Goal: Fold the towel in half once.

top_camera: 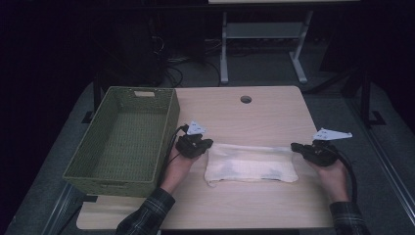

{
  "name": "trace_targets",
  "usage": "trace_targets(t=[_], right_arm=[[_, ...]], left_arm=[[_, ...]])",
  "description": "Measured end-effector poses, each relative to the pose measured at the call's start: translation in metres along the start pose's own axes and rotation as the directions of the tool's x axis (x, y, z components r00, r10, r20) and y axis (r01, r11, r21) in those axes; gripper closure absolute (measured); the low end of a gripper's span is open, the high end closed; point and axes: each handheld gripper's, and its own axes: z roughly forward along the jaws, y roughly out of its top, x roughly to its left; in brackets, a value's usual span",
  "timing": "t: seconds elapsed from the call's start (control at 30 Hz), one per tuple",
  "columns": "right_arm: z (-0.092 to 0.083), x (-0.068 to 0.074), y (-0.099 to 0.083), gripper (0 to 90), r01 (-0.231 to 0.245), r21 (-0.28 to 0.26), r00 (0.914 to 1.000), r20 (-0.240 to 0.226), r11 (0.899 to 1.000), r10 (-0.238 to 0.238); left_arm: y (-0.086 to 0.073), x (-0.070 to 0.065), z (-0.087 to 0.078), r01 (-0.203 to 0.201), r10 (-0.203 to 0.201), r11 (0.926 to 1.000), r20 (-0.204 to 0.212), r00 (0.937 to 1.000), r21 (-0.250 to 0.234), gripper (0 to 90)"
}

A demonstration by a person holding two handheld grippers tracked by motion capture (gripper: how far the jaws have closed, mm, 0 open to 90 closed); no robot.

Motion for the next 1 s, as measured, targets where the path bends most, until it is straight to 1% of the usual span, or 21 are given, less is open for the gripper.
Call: trace_targets(t=[0.03,0.07,0.17,0.2,0.23,0.3,0.4,0.5,0.6,0.67,0.7,0.8,0.83,0.9,0.93,0.97,1.0], right_arm=[[-0.001,0.001,-0.001,88.5,-0.002,0.004,1.0,-0.003,1.0,0.002],[-0.002,0.001,-0.002,88.5,-0.002,0.009,1.0,-0.006,1.0,0.002],[-0.004,0.004,-0.003,88.5,0.008,0.011,0.9999,-0.008,1.0,-0.008],[-0.005,0.006,-0.005,88.5,0.018,0.01,0.9998,-0.009,1.0,-0.017],[-0.006,0.008,-0.005,88.4,0.015,0.014,0.9998,-0.01,1.0,-0.015],[-0.006,0.009,-0.007,88.4,0.023,0.017,0.9997,-0.011,1.0,-0.023],[-0.008,0.01,-0.009,88.5,0.027,0.017,0.9996,-0.01,0.999,-0.027],[-0.009,0.011,-0.01,88.4,0.026,0.016,0.9996,-0.01,1.0,-0.026],[-0.015,0.016,-0.013,88.4,0.041,0.012,0.9991,-0.013,0.999,-0.041],[-0.017,0.018,-0.014,88.4,0.043,0.013,0.999,-0.013,0.999,-0.043],[-0.02,0.021,-0.015,88.4,0.048,0.014,0.9987,-0.016,0.999,-0.048],[-0.024,0.024,-0.017,88.5,0.054,0.012,0.9984,-0.019,0.998,-0.054],[-0.028,0.026,-0.019,88.5,0.06,0.012,0.998,-0.021,0.998,-0.06],[-0.029,0.027,-0.02,88.4,0.06,0.013,0.9979,-0.023,0.998,-0.06],[-0.033,0.031,-0.023,88.5,0.064,0.013,0.9976,-0.025,0.998,-0.064],[-0.034,0.032,-0.024,88.4,0.065,0.015,0.9975,-0.03,0.998,-0.064],[-0.035,0.033,-0.026,88.4,0.067,0.019,0.9973,-0.033,0.998,-0.066]], left_arm=[[-0.001,-0.001,-0.001,-0.014,0.014,0.9999,0.002,0.9999,0.002,86.4],[-0.002,-0.001,-0.001,-0.019,0.019,0.9998,0.004,0.9998,0.01,86.4],[-0.005,-0.003,-0.003,-0.014,0.014,0.9998,0.013,0.9998,0.011,86.4],[-0.006,-0.003,-0.004,-0.018,0.018,0.9997,0.017,0.9997,0.016,86.4],[-0.007,-0.003,-0.004,-0.021,0.02,0.9996,0.02,0.9996,0.02,86.4],[-0.009,-0.006,-0.005,-0.023,0.021,0.9993,0.036,0.9991,0.029,86.4],[-0.01,-0.008,-0.007,-0.028,0.027,0.9992,0.047,0.9986,0.028,86.4],[-0.01,-0.01,-0.01,-0.034,0.033,0.9991,0.048,0.9983,0.026,86.4],[-0.01,-0.014,-0.014,-0.047,0.046,0.9987,0.052,0.9976,0.02,86.4],[-0.01,-0.015,-0.015,-0.045,0.044,0.9988,0.051,0.9977,0.019,86.4],[-0.011,-0.017,-0.016,-0.051,0.049,0.9985,0.052,0.9974,0.022,86.4],[-0.012,-0.019,-0.016,-0.058,0.056,0.998,0.055,0.9969,0.026,86.4],[-0.014,-0.021,-0.017,-0.06,0.059,0.9977,0.057,0.9966,0.031,86.4],[-0.015,-0.023,-0.018,-0.066,0.064,0.9974,0.056,0.9964,0.031,86.4],[-0.015,-0.024,-0.019,-0.07,0.068,0.997,0.059,0.9959,0.033,86.3],[-0.017,-0.025,-0.02,-0.079,0.077,0.9961,0.061,0.9952,0.039,86.4],[-0.017,-0.025,-0.02,-0.079,0.077,0.9961,0.061,0.9952,0.039,86.4]])
